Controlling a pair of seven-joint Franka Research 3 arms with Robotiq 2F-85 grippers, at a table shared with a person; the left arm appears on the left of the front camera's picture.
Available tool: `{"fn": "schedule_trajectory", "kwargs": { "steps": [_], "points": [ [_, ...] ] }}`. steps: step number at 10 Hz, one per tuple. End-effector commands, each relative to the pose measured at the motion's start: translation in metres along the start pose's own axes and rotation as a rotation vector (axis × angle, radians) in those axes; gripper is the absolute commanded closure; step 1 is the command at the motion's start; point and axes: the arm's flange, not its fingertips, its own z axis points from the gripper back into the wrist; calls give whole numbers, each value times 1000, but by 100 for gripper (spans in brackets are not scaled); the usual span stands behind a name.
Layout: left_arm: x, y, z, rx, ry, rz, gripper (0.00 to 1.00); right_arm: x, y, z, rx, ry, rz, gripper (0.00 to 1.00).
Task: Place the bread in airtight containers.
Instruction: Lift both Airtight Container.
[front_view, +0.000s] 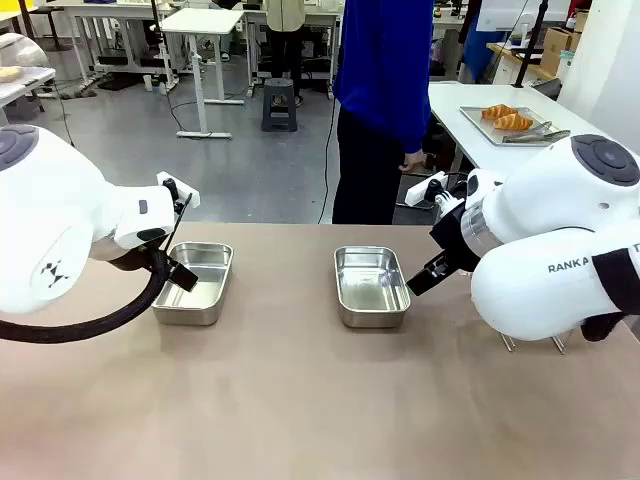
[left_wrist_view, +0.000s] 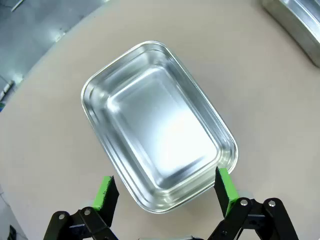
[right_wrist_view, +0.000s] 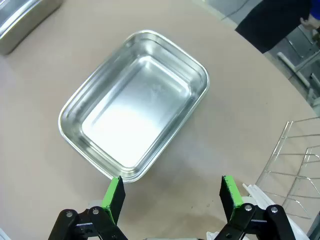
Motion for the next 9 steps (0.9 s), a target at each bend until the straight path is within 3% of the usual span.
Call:
{"fn": "schedule_trajectory", "kwargs": {
  "steps": [1, 9],
  "points": [
    [0, 0, 0, 0, 0, 0, 0, 0, 0, 0, 0, 0, 0, 0],
    [0, 0, 0, 0, 0, 0, 0, 0, 0, 0, 0, 0, 1, 0]
  ]
}}
